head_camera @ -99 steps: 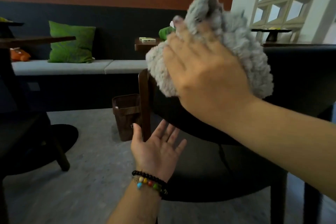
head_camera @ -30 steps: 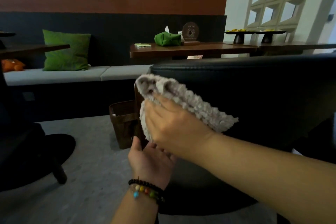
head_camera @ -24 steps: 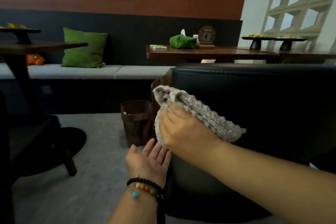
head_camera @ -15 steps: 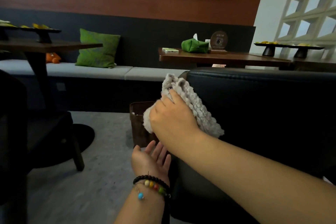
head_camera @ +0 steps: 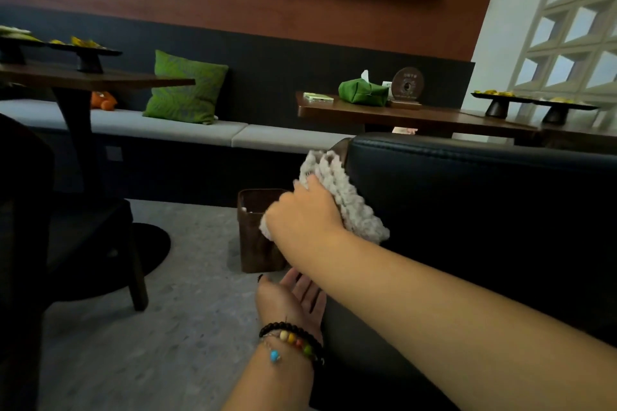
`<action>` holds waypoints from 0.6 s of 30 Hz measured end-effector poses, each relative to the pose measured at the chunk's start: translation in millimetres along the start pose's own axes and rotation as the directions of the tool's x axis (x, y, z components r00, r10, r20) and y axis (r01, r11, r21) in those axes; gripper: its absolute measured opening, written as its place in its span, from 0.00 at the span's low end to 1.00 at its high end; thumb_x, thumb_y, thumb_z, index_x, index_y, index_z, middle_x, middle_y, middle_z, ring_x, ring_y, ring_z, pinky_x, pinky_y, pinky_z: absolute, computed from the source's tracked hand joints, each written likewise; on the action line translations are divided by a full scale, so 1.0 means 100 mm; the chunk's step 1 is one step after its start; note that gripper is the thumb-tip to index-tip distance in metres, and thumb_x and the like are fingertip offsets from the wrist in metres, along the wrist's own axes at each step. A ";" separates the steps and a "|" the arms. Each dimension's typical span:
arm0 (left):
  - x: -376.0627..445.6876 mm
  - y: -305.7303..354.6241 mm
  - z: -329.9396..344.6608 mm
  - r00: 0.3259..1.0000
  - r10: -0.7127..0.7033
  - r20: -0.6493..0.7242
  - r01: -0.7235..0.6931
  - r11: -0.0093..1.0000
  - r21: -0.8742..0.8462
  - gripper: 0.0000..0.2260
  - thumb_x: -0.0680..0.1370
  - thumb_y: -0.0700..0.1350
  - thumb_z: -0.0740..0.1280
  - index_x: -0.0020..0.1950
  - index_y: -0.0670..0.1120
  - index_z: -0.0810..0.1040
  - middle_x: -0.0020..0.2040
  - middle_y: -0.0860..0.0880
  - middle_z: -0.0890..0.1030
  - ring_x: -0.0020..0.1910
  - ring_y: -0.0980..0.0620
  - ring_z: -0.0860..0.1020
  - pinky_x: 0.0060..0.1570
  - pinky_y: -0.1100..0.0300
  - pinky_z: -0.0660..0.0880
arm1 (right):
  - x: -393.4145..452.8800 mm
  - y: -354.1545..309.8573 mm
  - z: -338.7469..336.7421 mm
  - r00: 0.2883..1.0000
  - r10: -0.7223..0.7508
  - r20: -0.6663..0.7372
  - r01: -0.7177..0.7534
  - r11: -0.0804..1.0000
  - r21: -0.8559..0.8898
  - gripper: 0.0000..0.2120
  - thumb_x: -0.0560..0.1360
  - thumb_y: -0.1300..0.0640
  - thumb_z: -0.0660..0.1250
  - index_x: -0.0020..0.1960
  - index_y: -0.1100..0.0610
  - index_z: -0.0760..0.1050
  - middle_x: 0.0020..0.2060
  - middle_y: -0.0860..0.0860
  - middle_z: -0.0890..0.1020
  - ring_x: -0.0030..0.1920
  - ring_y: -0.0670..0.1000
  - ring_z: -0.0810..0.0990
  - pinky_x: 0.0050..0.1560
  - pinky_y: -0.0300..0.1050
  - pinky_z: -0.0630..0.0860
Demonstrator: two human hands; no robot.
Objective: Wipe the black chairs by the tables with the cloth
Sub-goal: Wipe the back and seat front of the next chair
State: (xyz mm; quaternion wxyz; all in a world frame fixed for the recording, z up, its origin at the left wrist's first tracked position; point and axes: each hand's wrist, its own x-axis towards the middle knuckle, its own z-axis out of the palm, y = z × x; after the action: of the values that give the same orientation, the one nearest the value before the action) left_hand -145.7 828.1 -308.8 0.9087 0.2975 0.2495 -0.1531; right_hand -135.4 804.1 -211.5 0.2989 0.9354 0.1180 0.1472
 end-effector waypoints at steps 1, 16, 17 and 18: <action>-0.02 0.00 0.02 1.000 -0.015 0.012 0.015 1.000 -0.002 0.25 0.83 0.57 0.49 0.69 0.42 0.71 0.65 0.40 0.77 0.67 0.37 0.72 0.67 0.45 0.67 | -0.09 -0.01 -0.12 0.996 0.028 -0.084 -0.027 1.000 0.008 0.15 0.81 0.58 0.59 0.65 0.58 0.75 0.66 0.59 0.76 0.72 0.63 0.66 0.74 0.63 0.50; -0.14 -0.27 0.16 0.937 -0.152 0.316 0.176 0.983 -0.051 0.32 0.79 0.66 0.52 0.67 0.41 0.72 0.63 0.38 0.78 0.61 0.39 0.76 0.64 0.43 0.70 | -1.02 0.47 -0.01 0.942 -0.162 -0.293 0.076 0.956 -0.283 0.21 0.77 0.58 0.53 0.64 0.58 0.78 0.62 0.55 0.80 0.66 0.54 0.77 0.73 0.53 0.61; -0.18 -0.27 0.15 0.932 -0.149 0.330 0.174 0.984 -0.048 0.31 0.79 0.66 0.52 0.64 0.42 0.75 0.59 0.39 0.80 0.59 0.40 0.78 0.63 0.44 0.71 | -1.06 0.48 -0.01 0.943 -0.156 -0.293 0.080 0.964 -0.253 0.21 0.75 0.58 0.55 0.63 0.59 0.79 0.61 0.56 0.81 0.65 0.54 0.77 0.73 0.53 0.62; -0.21 -0.26 0.14 0.926 -0.141 0.350 0.169 0.984 -0.050 0.31 0.79 0.66 0.52 0.62 0.42 0.77 0.55 0.39 0.82 0.57 0.40 0.79 0.62 0.44 0.72 | -1.10 0.49 -0.02 0.940 -0.151 -0.307 0.086 0.973 -0.216 0.21 0.74 0.58 0.56 0.62 0.59 0.80 0.60 0.56 0.82 0.64 0.54 0.78 0.72 0.54 0.62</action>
State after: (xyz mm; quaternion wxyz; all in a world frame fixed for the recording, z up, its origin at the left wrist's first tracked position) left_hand -168.8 802.0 -299.2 0.9345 0.2093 0.1148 -0.2641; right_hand -231.8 732.7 -203.6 0.3763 0.8553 0.2061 0.2905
